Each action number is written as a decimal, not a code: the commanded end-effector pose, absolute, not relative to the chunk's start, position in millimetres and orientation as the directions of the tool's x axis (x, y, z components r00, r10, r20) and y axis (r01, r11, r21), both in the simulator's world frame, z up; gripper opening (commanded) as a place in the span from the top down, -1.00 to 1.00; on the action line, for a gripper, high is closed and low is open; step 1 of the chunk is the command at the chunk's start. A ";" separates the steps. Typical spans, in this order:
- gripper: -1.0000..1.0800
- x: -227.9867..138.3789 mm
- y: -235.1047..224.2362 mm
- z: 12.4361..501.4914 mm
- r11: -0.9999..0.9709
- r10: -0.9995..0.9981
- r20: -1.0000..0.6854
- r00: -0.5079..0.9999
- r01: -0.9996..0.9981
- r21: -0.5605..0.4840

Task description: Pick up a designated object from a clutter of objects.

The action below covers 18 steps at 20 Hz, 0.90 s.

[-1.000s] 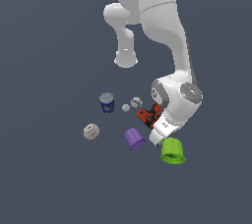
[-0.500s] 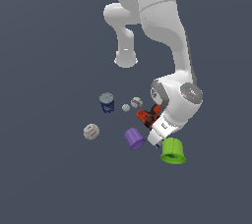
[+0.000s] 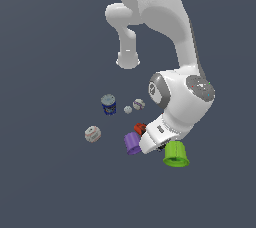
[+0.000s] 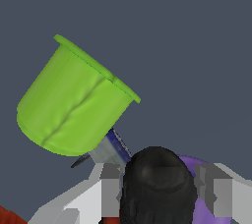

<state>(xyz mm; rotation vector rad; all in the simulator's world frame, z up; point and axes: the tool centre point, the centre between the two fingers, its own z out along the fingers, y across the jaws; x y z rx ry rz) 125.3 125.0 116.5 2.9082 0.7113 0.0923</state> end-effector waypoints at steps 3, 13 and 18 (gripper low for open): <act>1.00 164.7 83.5 184.5 -0.928 0.326 0.090 0.941 0.300 0.222; 1.00 204.0 -19.1 343.8 -0.942 0.001 0.247 0.969 -0.082 0.327; 1.00 202.9 -49.9 396.5 -0.916 -0.096 0.301 0.949 -0.203 0.346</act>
